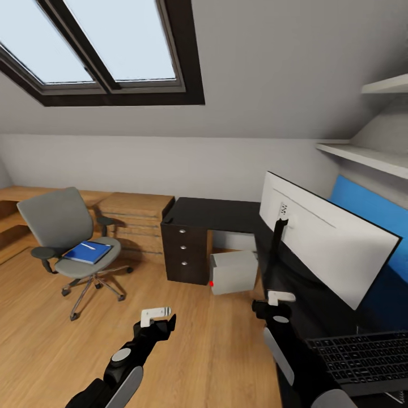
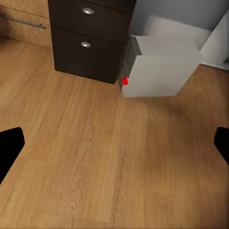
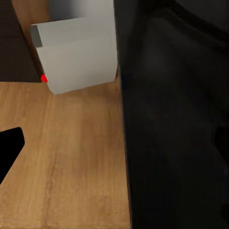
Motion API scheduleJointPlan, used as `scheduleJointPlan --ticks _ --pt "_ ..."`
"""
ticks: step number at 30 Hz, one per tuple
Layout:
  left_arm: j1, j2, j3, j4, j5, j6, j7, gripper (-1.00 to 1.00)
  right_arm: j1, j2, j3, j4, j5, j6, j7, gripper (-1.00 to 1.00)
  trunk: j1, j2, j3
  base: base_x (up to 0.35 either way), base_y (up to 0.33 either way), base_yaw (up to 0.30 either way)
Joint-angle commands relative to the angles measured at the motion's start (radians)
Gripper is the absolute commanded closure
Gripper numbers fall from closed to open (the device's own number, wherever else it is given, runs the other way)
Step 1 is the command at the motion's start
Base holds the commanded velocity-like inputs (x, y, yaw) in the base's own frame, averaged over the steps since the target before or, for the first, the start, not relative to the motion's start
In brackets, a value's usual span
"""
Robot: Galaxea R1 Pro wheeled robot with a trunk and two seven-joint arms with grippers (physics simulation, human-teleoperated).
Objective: In the bedroom, organize the workspace by keeping the computer under the desk, ensuring the monitor is on the desk, placing the keyboard on the desk next to the monitor, placing the mouse on the desk next to the keyboard, moving the folder from the swivel chair onto the desk next to the mouse, stacking the notebook on top of the folder with the pen on top of the notebook, and positioning the swivel chair next to the desk.
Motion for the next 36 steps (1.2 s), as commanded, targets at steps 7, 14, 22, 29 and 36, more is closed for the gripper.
scheduleJointPlan --ticks 7,14,22,29,36 --pt "-0.001 0.001 -0.003 -0.002 0.008 0.003 0.009 -1.00 -0.009 -0.018 -0.016 0.094 -0.008 -0.025 -0.008 -1.00 0.000 -0.002 -0.002 0.000 -0.056 0.000" --pt "-0.001 0.001 -0.006 -0.003 0.007 0.003 0.009 -1.00 -0.082 -0.024 -0.028 0.272 -0.011 -0.113 -0.002 -1.00 0.000 -0.002 -0.002 0.000 -0.002 0.000" --pt "-0.001 0.001 -0.008 -0.003 0.008 0.003 0.008 -1.00 -0.152 -0.036 -0.029 0.435 -0.014 -0.215 0.012 -1.00 0.000 -0.002 -0.002 0.000 0.000 0.000" --pt "-0.001 0.001 -0.009 -0.003 0.007 0.004 0.009 -1.00 -0.179 -0.045 -0.029 0.510 -0.015 -0.275 0.065 -1.00 0.000 -0.002 -0.002 0.000 0.000 0.000" --pt "-0.001 0.001 -0.009 -0.003 0.008 0.004 0.009 -1.00 -0.182 -0.051 -0.030 0.507 -0.020 -0.296 0.085 -1.00 0.000 -0.002 -0.002 0.000 0.000 0.000"
